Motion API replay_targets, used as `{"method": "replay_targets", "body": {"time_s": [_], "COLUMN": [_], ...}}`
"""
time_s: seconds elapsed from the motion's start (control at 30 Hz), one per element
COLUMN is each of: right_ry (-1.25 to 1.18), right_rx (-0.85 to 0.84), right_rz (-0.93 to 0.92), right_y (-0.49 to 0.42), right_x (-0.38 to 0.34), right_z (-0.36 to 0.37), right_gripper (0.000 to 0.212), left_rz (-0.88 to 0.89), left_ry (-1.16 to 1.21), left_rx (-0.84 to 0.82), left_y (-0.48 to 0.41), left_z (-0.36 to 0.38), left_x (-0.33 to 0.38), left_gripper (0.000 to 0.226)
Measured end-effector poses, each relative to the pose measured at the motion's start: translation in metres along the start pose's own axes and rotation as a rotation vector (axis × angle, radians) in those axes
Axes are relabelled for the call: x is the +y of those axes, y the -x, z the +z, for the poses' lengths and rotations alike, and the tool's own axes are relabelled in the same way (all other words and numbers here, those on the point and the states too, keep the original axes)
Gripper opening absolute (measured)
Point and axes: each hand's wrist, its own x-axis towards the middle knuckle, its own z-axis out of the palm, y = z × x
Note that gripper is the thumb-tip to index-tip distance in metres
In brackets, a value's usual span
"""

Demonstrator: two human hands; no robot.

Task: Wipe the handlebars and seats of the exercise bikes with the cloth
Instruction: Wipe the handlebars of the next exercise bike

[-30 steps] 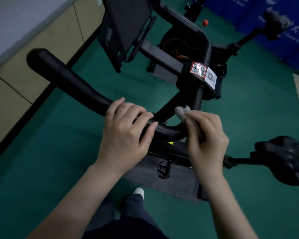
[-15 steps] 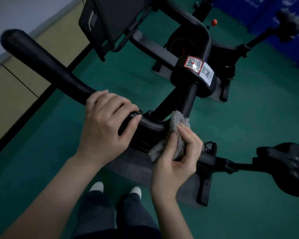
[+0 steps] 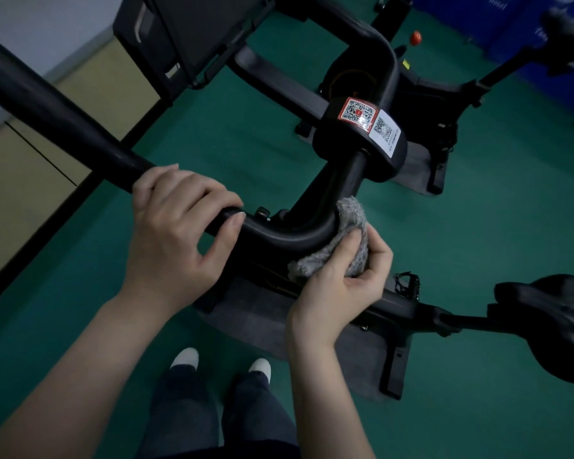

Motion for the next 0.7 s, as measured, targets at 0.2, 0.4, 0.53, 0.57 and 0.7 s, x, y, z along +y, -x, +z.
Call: {"method": "replay_targets", "body": {"time_s": [0.2, 0.4, 0.53, 0.57, 0.7], "right_ry": [-0.043, -0.007, -0.018, -0.014, -0.003], "right_rx": [-0.063, -0.079, -0.104, -0.102, -0.047], "right_rz": [0.031, -0.019, 0.009, 0.016, 0.077], "right_y": [0.013, -0.009, 0.01, 0.015, 0.007], "right_x": [0.005, 0.004, 0.004, 0.003, 0.0], "right_z": [-0.009, -0.005, -0.009, -0.01, -0.005], "right_gripper": [0.015, 0.01, 0.012, 0.012, 0.014], "left_rz": [-0.007, -0.017, -0.013, -0.011, -0.014], "left_ry": [-0.014, -0.013, -0.008, -0.007, 0.0], "left_rx": [0.017, 0.026, 0.02, 0.02, 0.018], "left_y": [0.001, 0.001, 0.001, 0.0, 0.0], "left_z": [0.001, 0.003, 0.002, 0.002, 0.003], "left_x": [0.002, 0.002, 0.002, 0.001, 0.001], "left_gripper": [0.03, 0.031, 0.032, 0.032, 0.031]}}
